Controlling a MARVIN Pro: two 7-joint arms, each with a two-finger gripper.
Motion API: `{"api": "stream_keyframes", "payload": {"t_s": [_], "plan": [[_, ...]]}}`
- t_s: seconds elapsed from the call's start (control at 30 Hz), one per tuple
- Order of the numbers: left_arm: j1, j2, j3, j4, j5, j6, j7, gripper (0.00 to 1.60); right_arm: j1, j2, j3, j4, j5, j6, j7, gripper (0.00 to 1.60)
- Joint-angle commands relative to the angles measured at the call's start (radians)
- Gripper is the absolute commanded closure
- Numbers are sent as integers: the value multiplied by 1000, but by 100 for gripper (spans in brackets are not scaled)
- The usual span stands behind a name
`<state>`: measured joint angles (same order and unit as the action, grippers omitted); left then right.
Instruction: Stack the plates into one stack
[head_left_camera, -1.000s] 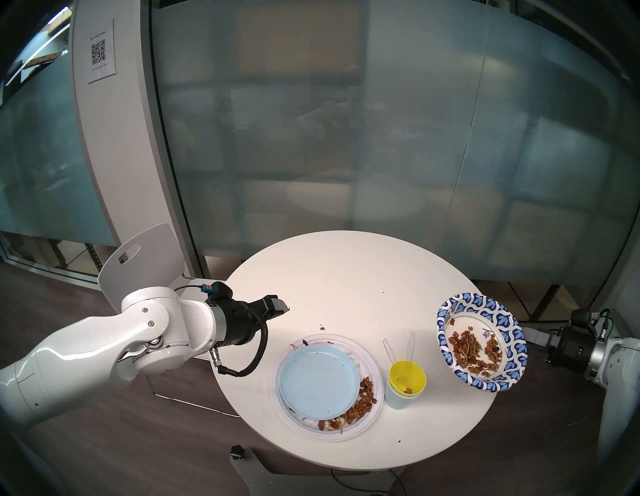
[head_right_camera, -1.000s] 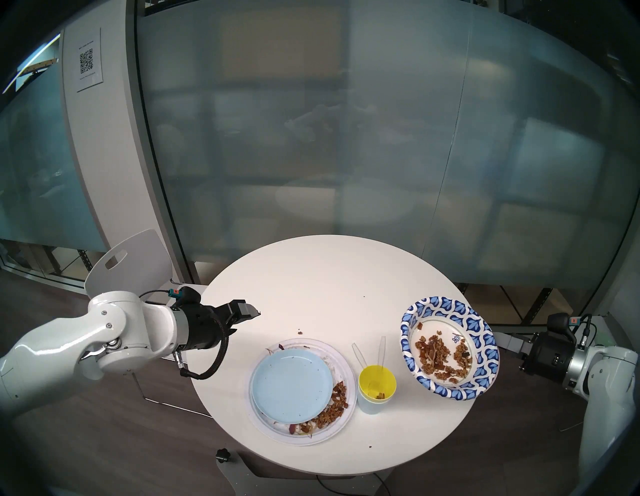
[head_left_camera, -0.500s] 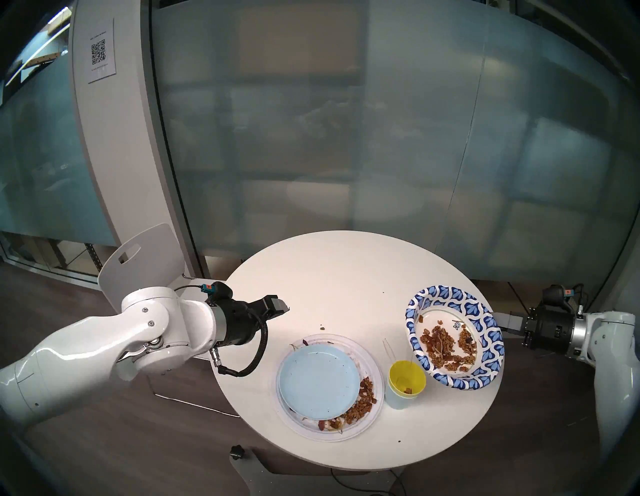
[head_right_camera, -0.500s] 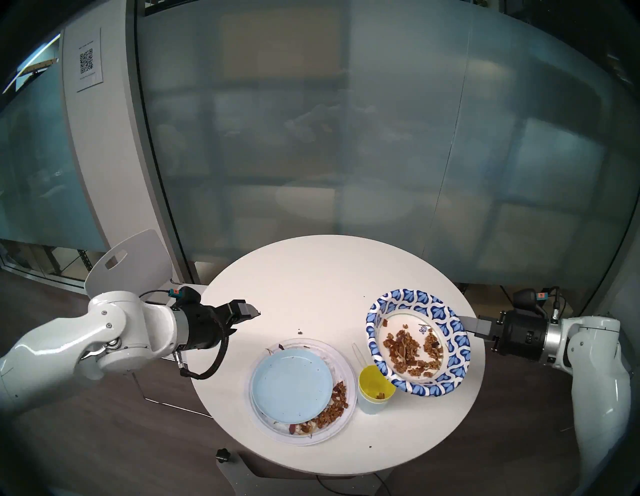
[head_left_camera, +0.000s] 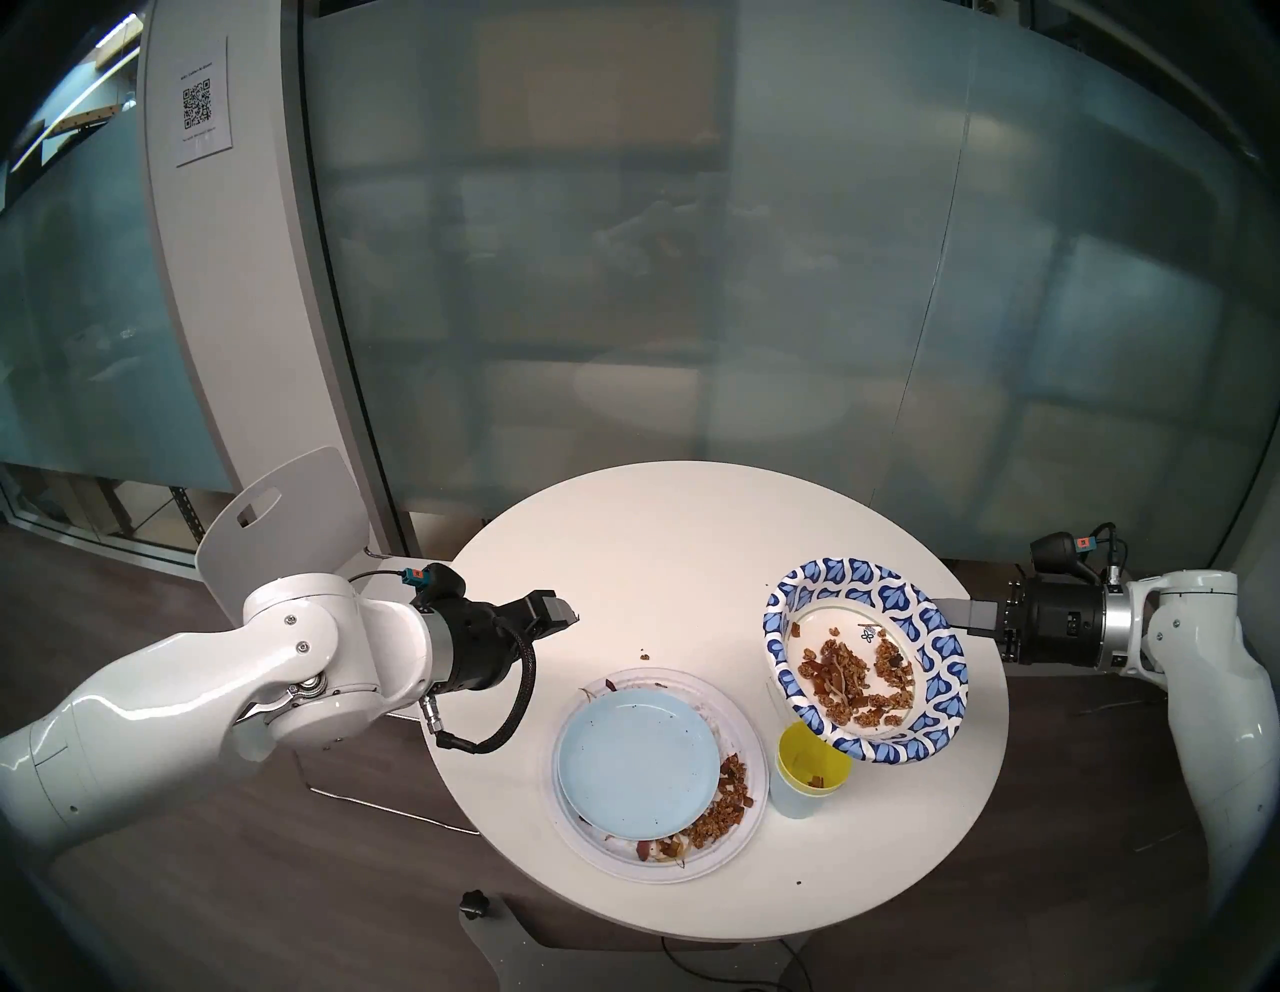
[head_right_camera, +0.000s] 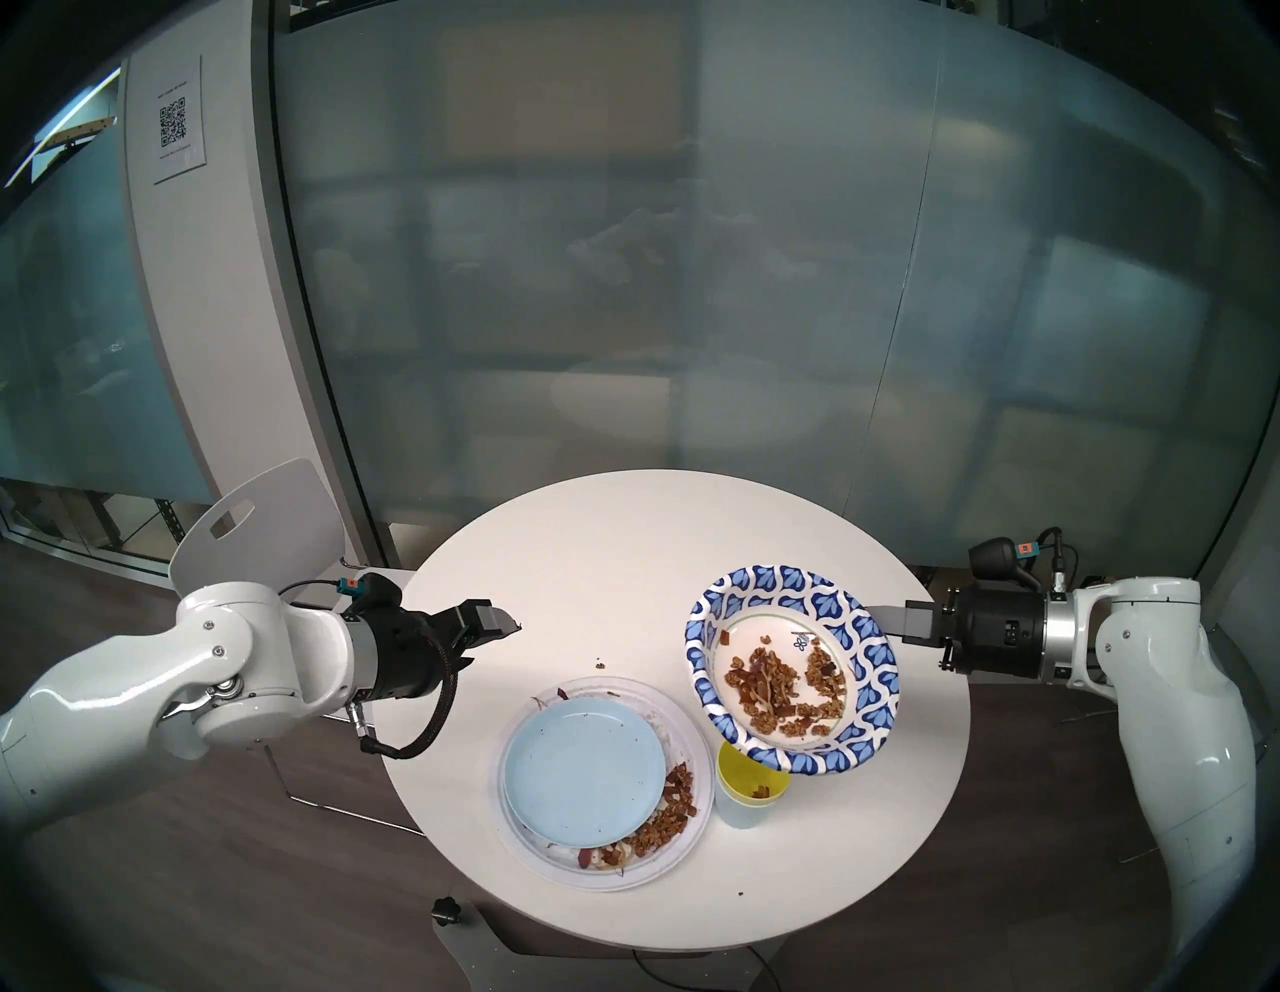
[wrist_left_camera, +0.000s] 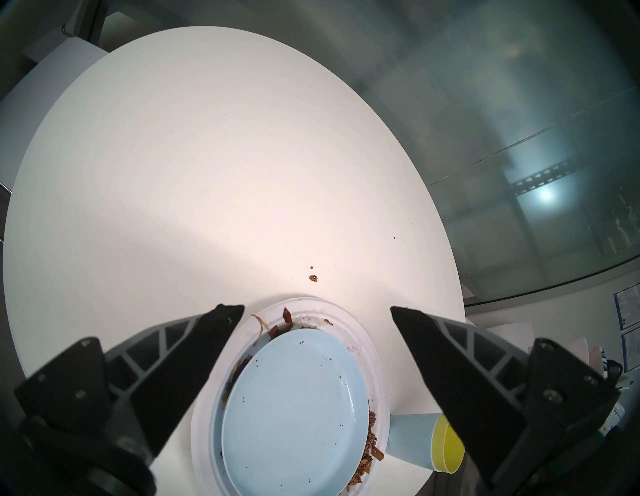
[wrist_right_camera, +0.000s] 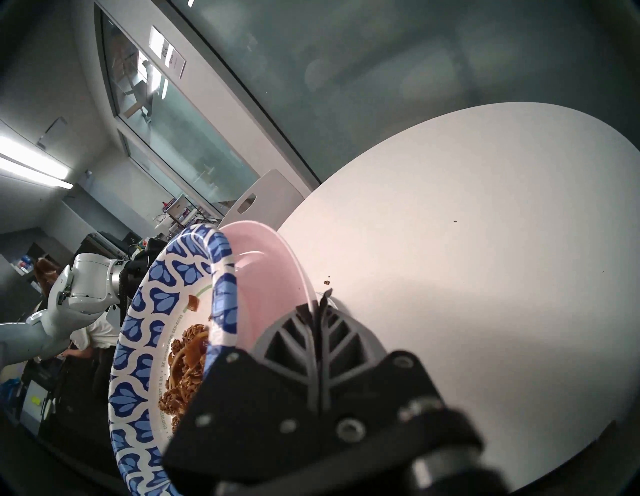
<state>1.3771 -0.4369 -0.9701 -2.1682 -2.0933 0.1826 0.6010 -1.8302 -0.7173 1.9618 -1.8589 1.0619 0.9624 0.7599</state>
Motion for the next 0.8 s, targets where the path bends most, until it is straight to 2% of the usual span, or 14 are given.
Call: {"api": "stream_keyframes", "payload": {"t_s": [0.0,0.17,0.37,0.77], "plan": [[-10,1,-9,-9,1,0,-5,0,108,80,-53,10,77,-2,-33,160],[-10,1,-8,-9,1,-1,-4,0,153,101,-97,31,103,-24,-79,160],[-11,1,-6,-8,1,-1,-4,0,216,98,-153,67,121,-50,-131,160],[-13,1,-3,-7,0,-2,-3,0,330,53,-265,123,139,-96,-221,160]]}}
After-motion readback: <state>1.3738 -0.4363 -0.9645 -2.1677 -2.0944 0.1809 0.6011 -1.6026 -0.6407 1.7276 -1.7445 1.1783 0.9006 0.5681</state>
